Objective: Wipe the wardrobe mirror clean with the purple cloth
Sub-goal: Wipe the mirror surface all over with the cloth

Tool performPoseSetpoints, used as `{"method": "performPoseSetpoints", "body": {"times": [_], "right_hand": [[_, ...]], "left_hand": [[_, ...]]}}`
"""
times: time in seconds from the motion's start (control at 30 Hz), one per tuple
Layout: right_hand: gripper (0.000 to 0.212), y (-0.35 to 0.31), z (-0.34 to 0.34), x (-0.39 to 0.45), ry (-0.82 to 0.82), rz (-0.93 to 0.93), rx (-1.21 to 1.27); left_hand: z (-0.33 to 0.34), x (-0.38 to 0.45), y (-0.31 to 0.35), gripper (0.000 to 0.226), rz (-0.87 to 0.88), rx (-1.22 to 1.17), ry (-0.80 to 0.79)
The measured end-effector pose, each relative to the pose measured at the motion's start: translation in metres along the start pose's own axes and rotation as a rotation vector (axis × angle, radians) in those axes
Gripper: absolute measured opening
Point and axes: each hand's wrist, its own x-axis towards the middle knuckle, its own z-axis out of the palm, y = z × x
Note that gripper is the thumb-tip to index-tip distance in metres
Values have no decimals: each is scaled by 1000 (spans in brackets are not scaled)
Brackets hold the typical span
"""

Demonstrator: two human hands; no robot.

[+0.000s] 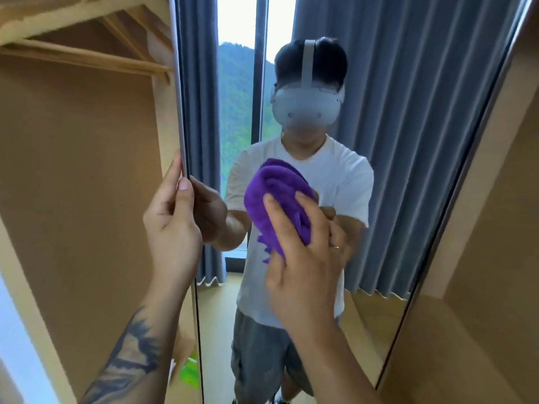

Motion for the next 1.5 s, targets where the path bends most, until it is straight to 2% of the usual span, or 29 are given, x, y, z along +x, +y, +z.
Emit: {"method": "performPoseSetpoints", "body": {"times": [0.1, 0.23, 0.33, 0.4, 0.47, 0.63, 0.8, 0.87, 0.93, 1.07, 1.2, 1.27, 1.33, 1.43, 1.5], "right_hand": [[71, 32, -16, 4, 69, 59, -34], [66, 80, -41, 8, 452, 404, 82], [74, 69, -33, 14, 581, 485, 115], [73, 37, -13, 18, 597, 507, 138], [64, -1, 10, 13, 541, 444, 108], [63, -66, 46, -12, 59, -5, 16], [67, -37, 32, -16, 1, -56, -69], [63, -13, 18, -16, 80, 27, -93], [57, 15, 4, -12, 226, 168, -61], [64, 63, -29, 3, 492, 402, 32], [71, 40, -19, 18, 626, 541, 157], [68, 4, 4, 15, 577, 491, 134], [60, -30, 24, 4, 410, 340, 73], [64, -56, 36, -9, 100, 93, 26], [62, -47, 31, -10, 7, -39, -5]], "left_hand": [[-3, -1, 1, 38, -16, 5, -25], [-4, -5, 1, 40, -4, 8, -62], [-9, -8, 1, 38, -44, -32, -89], [-11, -9, 4, 38, -94, -62, -93], [-11, -11, 8, 39, -127, -72, -87], [-15, -10, 12, 44, -196, -117, -123], [-19, -11, 9, 40, -210, -129, -148], [-21, -12, 3, 37, -216, -122, -130], [-22, -12, -1, 38, -210, -118, -132], [-24, -12, -2, 39, -175, -83, -152], [-27, -13, -2, 38, -187, -96, -168], [-27, -16, 1, 38, -205, -119, -170], [-25, -16, 5, 37, -211, -122, -152], [-25, -16, 7, 36, -243, -182, -162], [-26, -17, 8, 38, -248, -197, -170]]}}
